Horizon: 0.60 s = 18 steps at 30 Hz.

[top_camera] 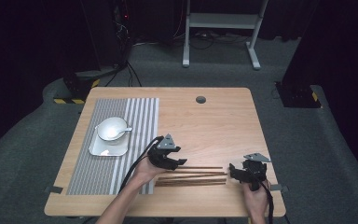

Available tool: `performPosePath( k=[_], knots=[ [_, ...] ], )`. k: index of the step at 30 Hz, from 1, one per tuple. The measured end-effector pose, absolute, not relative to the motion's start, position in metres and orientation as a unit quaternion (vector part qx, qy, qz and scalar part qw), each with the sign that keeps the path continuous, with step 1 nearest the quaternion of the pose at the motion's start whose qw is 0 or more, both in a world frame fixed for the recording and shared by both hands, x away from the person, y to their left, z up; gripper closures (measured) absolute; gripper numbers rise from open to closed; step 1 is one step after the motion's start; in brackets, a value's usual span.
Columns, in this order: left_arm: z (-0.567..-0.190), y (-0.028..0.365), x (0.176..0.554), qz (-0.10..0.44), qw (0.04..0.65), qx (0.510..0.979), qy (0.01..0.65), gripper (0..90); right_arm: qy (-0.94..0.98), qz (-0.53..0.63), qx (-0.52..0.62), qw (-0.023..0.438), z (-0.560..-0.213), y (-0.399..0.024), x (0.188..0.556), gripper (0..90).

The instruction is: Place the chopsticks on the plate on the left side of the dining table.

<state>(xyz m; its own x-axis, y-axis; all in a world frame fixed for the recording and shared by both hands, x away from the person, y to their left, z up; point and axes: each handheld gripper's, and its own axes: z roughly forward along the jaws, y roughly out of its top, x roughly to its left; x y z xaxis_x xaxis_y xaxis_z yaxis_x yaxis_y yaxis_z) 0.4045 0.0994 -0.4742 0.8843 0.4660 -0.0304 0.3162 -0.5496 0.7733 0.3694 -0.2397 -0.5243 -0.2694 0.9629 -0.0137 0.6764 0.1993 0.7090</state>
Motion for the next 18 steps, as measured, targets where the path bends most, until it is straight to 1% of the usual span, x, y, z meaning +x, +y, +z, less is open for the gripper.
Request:
performPosePath(
  k=[12,17,18],
  knots=[
    [-0.485,0.085,0.408,0.081,0.414,0.882,0.207,48.3,0.738,0.302,0.555,0.238,-0.524,-0.24,0.369,13.2],
    [-0.49,0.08,0.407,0.082,0.41,0.887,0.198,52.0,0.738,0.302,0.555,0.238,-0.524,-0.24,0.369,13.2],
    [-0.492,0.077,0.406,0.083,0.406,0.89,0.193,54.1,0.738,0.302,0.555,0.237,-0.524,-0.24,0.369,13.2]
  ],
)
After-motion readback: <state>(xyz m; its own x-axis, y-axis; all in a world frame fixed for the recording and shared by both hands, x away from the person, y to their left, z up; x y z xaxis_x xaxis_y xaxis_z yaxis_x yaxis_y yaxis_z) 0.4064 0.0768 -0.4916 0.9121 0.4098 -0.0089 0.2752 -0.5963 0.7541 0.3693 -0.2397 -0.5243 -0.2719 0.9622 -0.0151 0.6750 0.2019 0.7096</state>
